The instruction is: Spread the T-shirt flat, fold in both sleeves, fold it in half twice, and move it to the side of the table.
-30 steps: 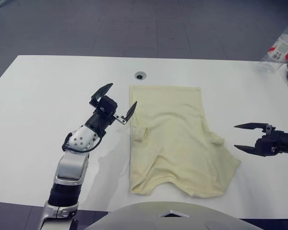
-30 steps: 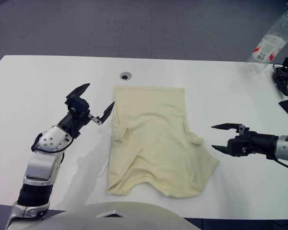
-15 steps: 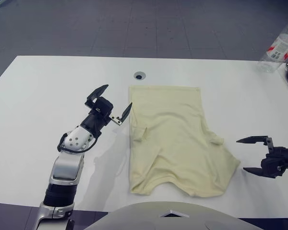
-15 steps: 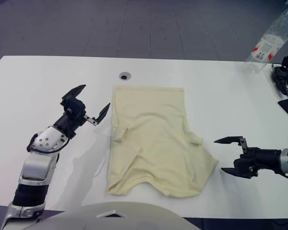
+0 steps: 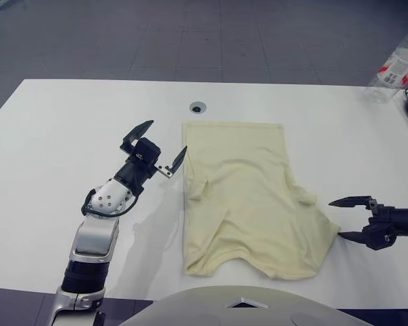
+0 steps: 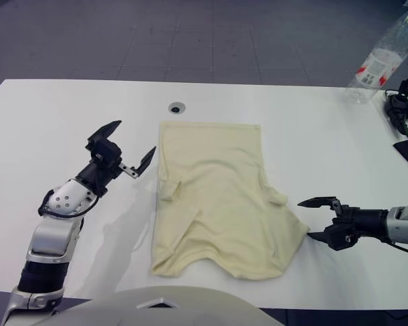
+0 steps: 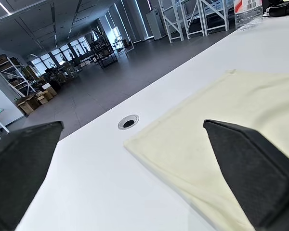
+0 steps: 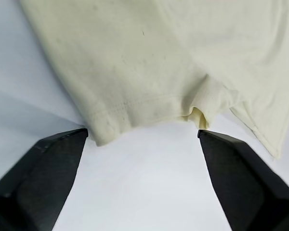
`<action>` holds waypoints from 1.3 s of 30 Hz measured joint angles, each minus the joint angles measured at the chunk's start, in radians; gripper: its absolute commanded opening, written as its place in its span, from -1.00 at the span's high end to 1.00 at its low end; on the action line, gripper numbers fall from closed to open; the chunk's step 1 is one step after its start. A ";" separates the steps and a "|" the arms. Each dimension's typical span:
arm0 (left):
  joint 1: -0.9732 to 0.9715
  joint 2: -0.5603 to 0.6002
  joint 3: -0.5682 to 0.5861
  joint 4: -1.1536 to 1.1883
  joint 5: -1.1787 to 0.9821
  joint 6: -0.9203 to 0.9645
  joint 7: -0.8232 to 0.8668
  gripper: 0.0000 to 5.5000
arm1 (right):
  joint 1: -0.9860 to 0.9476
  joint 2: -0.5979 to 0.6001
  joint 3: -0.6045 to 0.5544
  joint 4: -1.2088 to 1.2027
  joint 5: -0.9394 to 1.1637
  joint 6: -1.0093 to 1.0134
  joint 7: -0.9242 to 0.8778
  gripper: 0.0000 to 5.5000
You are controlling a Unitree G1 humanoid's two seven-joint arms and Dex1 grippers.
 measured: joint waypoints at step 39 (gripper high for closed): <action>0.009 0.000 -0.001 0.002 0.017 -0.012 -0.001 -0.96 | -0.039 -0.041 0.110 0.001 -0.004 0.024 0.019 1.00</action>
